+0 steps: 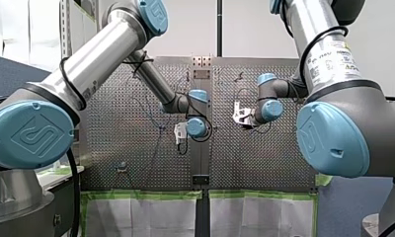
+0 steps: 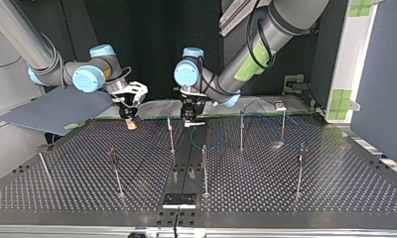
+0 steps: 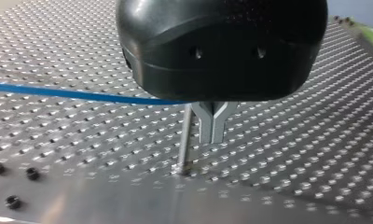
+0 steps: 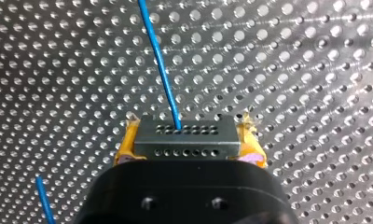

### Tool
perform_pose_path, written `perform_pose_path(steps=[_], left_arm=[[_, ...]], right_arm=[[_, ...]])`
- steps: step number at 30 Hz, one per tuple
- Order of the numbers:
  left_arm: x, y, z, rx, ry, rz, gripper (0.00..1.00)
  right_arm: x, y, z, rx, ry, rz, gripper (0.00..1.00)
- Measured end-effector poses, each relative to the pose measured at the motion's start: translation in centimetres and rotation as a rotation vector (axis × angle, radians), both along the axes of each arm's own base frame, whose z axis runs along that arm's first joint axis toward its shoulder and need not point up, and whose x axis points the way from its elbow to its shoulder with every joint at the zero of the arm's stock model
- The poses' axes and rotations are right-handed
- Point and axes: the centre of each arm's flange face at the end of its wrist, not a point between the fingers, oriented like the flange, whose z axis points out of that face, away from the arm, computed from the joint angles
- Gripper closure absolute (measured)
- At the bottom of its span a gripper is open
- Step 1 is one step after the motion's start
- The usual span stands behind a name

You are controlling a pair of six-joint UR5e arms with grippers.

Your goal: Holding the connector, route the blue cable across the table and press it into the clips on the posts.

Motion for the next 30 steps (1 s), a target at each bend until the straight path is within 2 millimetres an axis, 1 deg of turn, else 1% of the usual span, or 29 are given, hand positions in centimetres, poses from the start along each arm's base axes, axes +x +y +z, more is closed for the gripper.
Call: perform_pose_path(steps=[5, 8, 11, 15, 21, 25, 30], left_arm=[[1.6, 0.0, 1.5, -0.016, -0.023, -0.007, 1.00], [2.3, 0.1, 2.1, -0.018, -0.027, -0.009, 1.00], [2.7, 0.3, 2.3, -0.015, -0.023, -0.014, 1.00], [2.5, 0.0, 2.3, -0.006, -0.013, -0.028, 1.00], [2.0, -1.0, 1.5, 0.016, 0.005, -0.050, 1.00], [2.2, -1.4, 0.5, 0.053, 0.024, -0.037, 1.00], [2.9, -1.5, -0.9, 0.082, 0.053, -0.015, 1.00]], right_arm=[[-0.5, -1.0, 0.6, -0.013, -0.007, -0.009, 1.00], [-0.8, -1.6, 1.0, -0.021, -0.011, -0.012, 1.00], [-1.1, -2.0, 1.1, -0.025, -0.013, -0.015, 1.00], [-1.5, -2.4, 0.9, -0.022, -0.014, -0.016, 1.00], [-1.6, -2.6, -0.2, -0.006, -0.009, -0.016, 1.00], [-1.9, -2.8, -0.6, -0.002, -0.009, -0.019, 1.00], [-2.4, -3.6, -0.5, -0.006, -0.011, -0.028, 1.00]])
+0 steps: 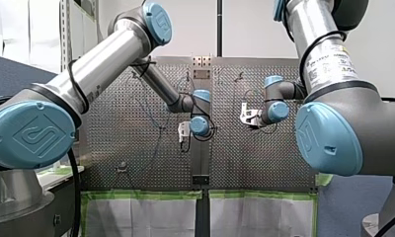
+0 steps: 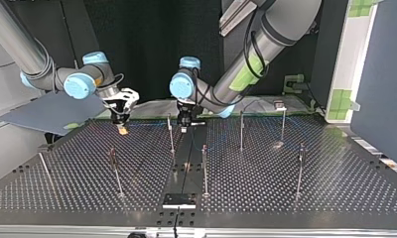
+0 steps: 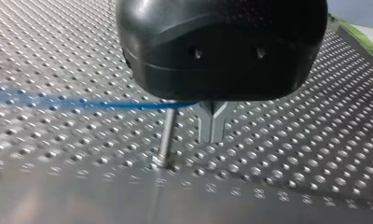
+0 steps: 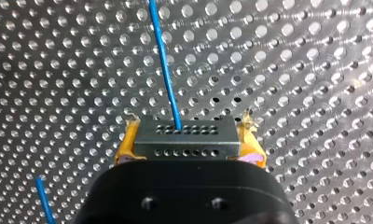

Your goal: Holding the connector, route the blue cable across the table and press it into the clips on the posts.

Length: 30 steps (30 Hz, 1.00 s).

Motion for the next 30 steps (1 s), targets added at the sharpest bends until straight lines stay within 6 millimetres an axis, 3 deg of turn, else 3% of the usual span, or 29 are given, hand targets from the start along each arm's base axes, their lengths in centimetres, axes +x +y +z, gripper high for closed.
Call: perform_pose_path(steps=[6, 16, 18, 19, 21, 22, 23, 24, 30], left_arm=[[1.1, 0.0, -1.3, 0.027, 0.033, 0.021, 1.00], [2.8, 0.1, 1.0, 0.025, 0.033, 0.070, 1.00], [2.8, 0.2, 1.4, 0.030, 0.037, 0.086, 0.77], [2.8, 0.3, 1.5, 0.033, 0.040, 0.091, 0.77], [2.6, 0.4, 1.8, 0.041, 0.049, 0.098, 0.40], [2.5, 0.4, 1.8, 0.045, 0.054, 0.098, 0.40], [2.3, 0.3, 1.9, 0.051, 0.061, 0.098, 0.25], [2.2, 0.3, 2.0, 0.055, 0.067, 0.098, 0.03], [1.3, 0.4, 2.6, 0.081, 0.100, 0.103, 0.00]], right_arm=[[-0.4, -0.9, -0.6, 0.004, 0.000, -0.010, 1.00], [-0.7, -1.7, -0.9, 0.004, -0.002, -0.013, 1.00], [-0.8, -1.7, -0.9, 0.004, -0.002, -0.013, 1.00], [-0.8, -1.8, -0.9, 0.004, -0.002, -0.013, 1.00], [-0.8, -1.8, -0.9, 0.004, -0.002, -0.013, 1.00], [-0.8, -1.8, -0.9, 0.004, -0.002, -0.012, 1.00], [-0.8, -1.8, -0.9, 0.005, -0.002, -0.011, 1.00], [-0.8, -1.8, -0.9, 0.005, -0.002, -0.011, 1.00], [-0.7, -1.8, -0.8, 0.005, -0.003, -0.008, 1.00]])
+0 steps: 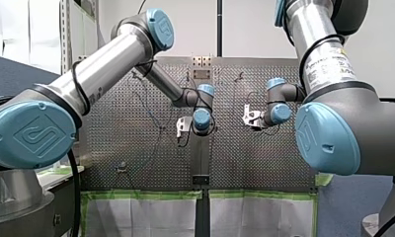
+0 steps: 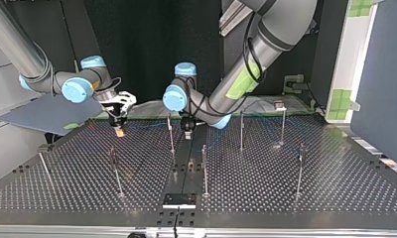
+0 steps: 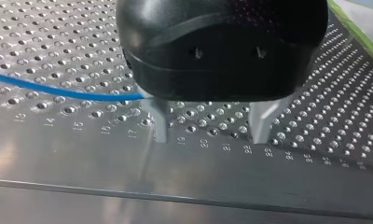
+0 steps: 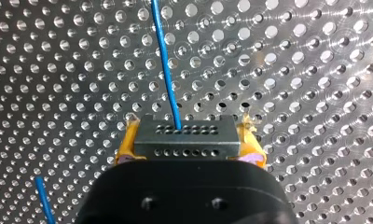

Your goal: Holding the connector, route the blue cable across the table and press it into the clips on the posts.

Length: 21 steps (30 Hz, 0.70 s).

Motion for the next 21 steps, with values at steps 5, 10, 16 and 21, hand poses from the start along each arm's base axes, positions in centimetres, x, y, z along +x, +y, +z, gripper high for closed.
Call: perform_pose_path(steps=[5, 10, 16, 21], left_arm=[[-1.0, 0.1, 1.3, 0.012, 0.016, -0.001, 0.00], [-2.2, 0.2, 2.8, 0.022, 0.019, -0.011, 0.00], [-3.6, 0.4, 4.4, 0.025, 0.012, -0.019, 0.00], [-4.8, 0.5, 5.6, 0.033, 0.009, -0.031, 0.00]], right_arm=[[0.0, 0.0, 0.1, -0.001, 0.000, 0.001, 1.00], [0.0, -0.1, 0.2, 0.002, 0.004, 0.001, 1.00], [0.0, -0.1, 0.3, 0.004, 0.006, 0.002, 1.00], [0.0, -0.1, 0.3, 0.004, 0.006, 0.002, 1.00]])
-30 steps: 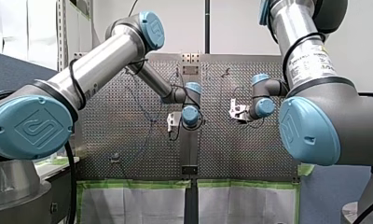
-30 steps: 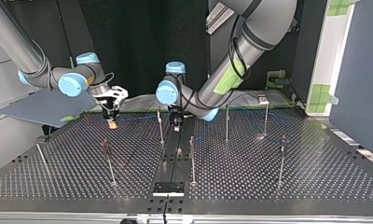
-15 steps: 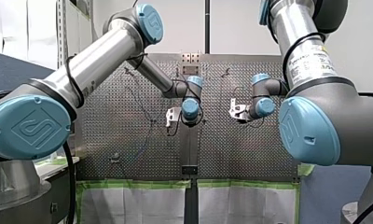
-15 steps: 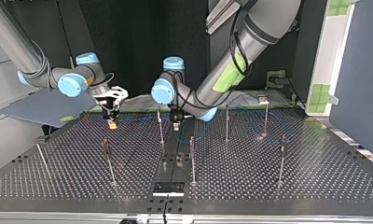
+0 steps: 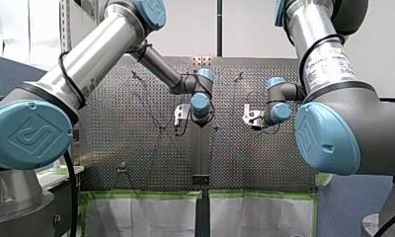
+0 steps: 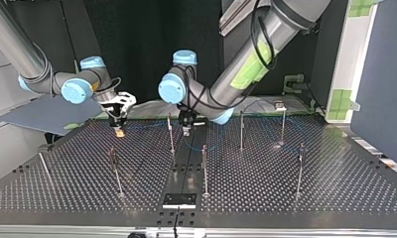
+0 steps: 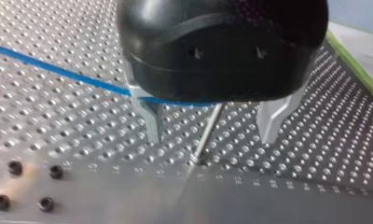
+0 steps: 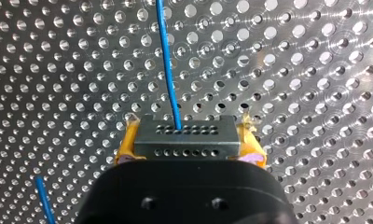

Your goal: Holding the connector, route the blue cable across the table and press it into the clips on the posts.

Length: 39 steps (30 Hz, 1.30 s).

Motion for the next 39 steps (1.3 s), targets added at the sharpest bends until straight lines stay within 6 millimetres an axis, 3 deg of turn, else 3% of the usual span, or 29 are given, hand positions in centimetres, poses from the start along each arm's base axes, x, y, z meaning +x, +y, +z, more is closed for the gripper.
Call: perform_pose_path(steps=[11, 16, 23, 34, 39], left_arm=[[-2.8, -0.3, -1.9, 0.037, 0.045, -0.027, 0.00], [-3.7, -0.3, -1.9, 0.042, 0.050, -0.035, 0.00], [-5.3, 0.1, -0.4, 0.032, 0.031, -0.045, 0.00], [-7.1, 0.3, 4.4, -0.001, -0.037, -0.061, 0.00], [-8.7, -0.4, 6.5, -0.019, -0.063, -0.079, 0.00]], right_arm=[[-0.1, 0.0, 0.1, -0.001, -0.001, -0.001, 1.00], [-0.3, -0.3, 0.2, -0.002, -0.001, -0.006, 1.00], [-0.5, -0.4, 1.1, 0.005, 0.019, -0.005, 1.00], [-0.1, 0.9, 6.3, -0.037, 0.025, 0.007, 1.00], [0.0, 1.2, 7.7, -0.056, 0.019, 0.009, 1.00]])
